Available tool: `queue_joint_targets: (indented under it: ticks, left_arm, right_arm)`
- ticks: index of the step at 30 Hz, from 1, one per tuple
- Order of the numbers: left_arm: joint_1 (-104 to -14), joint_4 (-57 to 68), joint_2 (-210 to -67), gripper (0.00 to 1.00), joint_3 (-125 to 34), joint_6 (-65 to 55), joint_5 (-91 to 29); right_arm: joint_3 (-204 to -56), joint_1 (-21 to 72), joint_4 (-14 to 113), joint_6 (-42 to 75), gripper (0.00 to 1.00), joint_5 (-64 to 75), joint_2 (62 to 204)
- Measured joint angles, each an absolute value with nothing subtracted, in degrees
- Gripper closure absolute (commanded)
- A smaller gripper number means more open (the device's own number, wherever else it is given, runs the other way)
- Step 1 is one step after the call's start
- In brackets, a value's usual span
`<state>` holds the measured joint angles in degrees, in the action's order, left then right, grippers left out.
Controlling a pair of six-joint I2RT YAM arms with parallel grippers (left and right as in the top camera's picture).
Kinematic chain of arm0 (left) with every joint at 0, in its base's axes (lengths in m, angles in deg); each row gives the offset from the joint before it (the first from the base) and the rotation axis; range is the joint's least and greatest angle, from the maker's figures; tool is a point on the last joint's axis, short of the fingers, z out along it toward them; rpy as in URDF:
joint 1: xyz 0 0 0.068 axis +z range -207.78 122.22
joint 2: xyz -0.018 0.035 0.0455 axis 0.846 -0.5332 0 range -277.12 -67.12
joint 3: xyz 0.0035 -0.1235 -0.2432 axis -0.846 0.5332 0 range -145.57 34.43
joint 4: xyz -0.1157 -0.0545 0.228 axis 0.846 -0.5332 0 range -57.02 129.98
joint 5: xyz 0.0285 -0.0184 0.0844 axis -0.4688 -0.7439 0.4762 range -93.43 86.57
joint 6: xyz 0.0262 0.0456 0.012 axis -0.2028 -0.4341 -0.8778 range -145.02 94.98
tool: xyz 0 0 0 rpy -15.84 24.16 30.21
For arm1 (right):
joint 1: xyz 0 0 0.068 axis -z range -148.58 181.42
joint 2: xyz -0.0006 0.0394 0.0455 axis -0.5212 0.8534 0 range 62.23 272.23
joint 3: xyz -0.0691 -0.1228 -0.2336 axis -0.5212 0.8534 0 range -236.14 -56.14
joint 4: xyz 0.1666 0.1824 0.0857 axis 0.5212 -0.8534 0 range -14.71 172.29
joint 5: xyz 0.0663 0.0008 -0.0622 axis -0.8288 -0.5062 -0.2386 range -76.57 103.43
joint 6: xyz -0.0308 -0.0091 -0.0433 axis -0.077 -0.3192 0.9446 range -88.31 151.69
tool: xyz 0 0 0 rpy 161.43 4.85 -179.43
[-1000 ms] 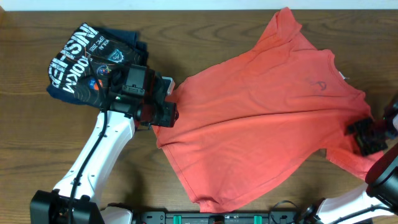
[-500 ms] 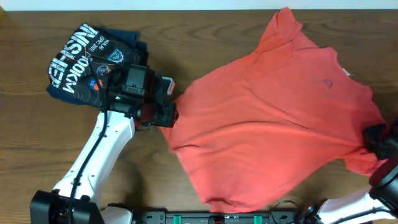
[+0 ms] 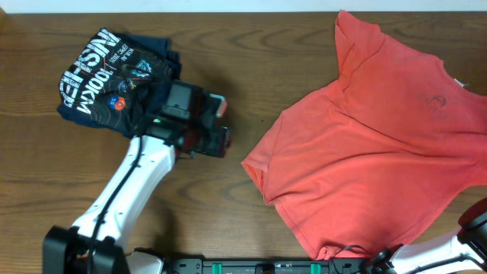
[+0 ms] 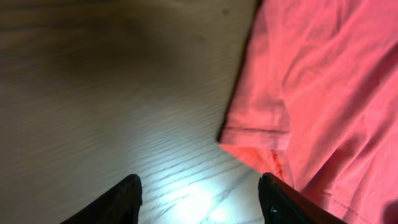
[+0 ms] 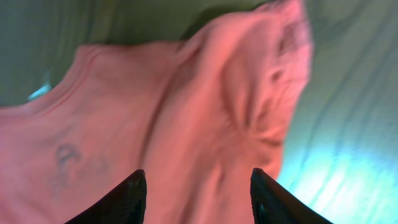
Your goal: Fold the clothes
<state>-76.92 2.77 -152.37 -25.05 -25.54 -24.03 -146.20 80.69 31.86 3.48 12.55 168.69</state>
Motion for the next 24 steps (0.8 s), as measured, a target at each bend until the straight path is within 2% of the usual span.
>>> queue_joint_targets:
  ticks: [9,20,24]
  left_arm:
    - [-88.9,12.8,-165.0,0.38,-25.1,-28.7,-22.9]
    - [-98.5,14.5,-167.1,0.43,-25.1,-30.0,-12.5]
    - [-100.9,15.0,-170.4,0.53,-25.1,-29.8,-9.1]
  right_arm:
    - [-146.5,78.8,23.8,3.8,0.47,2.2,168.7]
    - [-146.5,74.0,23.3,4.2,0.46,0.1,168.7]
    - [-146.5,73.2,23.3,4.2,0.46,0.1,168.7]
